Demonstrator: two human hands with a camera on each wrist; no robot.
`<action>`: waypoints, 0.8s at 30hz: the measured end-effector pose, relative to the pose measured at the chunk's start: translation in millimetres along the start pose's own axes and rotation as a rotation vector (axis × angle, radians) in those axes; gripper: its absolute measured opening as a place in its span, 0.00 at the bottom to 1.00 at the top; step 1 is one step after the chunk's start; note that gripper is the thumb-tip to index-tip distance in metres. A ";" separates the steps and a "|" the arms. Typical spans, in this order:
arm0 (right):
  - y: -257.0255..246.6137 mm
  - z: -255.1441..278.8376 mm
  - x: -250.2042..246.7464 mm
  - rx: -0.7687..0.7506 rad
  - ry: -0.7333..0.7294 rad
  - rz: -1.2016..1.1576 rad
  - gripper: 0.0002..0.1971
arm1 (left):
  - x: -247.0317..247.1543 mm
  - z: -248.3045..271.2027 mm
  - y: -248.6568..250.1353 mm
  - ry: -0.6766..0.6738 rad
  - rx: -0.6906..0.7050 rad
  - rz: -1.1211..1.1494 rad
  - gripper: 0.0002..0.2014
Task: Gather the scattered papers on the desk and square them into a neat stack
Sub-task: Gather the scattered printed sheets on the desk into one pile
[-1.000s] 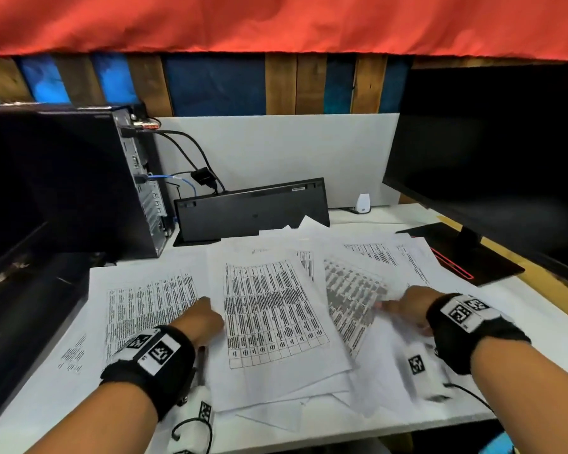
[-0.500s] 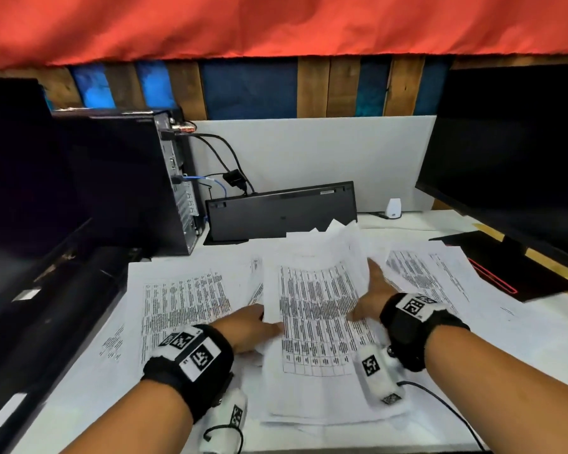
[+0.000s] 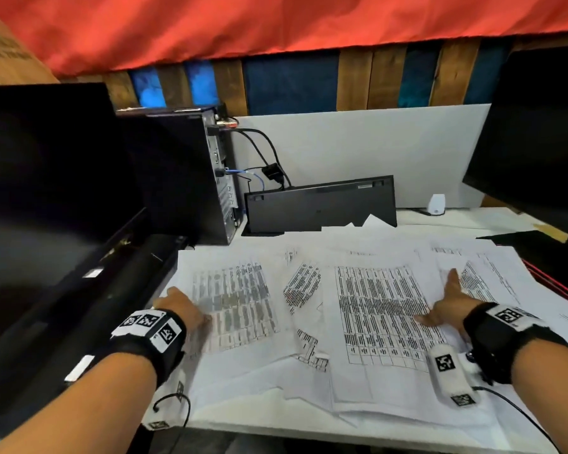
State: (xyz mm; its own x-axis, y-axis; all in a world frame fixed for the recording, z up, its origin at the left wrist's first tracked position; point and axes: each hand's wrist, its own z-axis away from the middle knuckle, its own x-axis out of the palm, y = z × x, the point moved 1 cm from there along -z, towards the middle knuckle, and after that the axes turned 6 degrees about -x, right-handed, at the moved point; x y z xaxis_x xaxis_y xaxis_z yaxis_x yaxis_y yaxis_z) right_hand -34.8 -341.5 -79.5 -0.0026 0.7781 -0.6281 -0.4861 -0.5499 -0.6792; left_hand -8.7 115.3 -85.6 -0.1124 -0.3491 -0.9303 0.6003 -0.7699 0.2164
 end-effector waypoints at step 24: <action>-17.5 26.6 43.5 -0.252 -0.201 -0.274 0.27 | 63.1 96.6 97.1 -0.736 0.325 0.603 0.39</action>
State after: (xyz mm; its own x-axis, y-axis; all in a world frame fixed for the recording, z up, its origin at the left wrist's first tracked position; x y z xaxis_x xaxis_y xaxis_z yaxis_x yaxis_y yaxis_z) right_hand -49.6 -289.9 -84.8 -0.0858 0.9359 -0.3417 -0.2635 -0.3520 -0.8981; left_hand -34.0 -33.1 -94.7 -0.3881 -0.8876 -0.2480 0.4859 -0.4257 0.7633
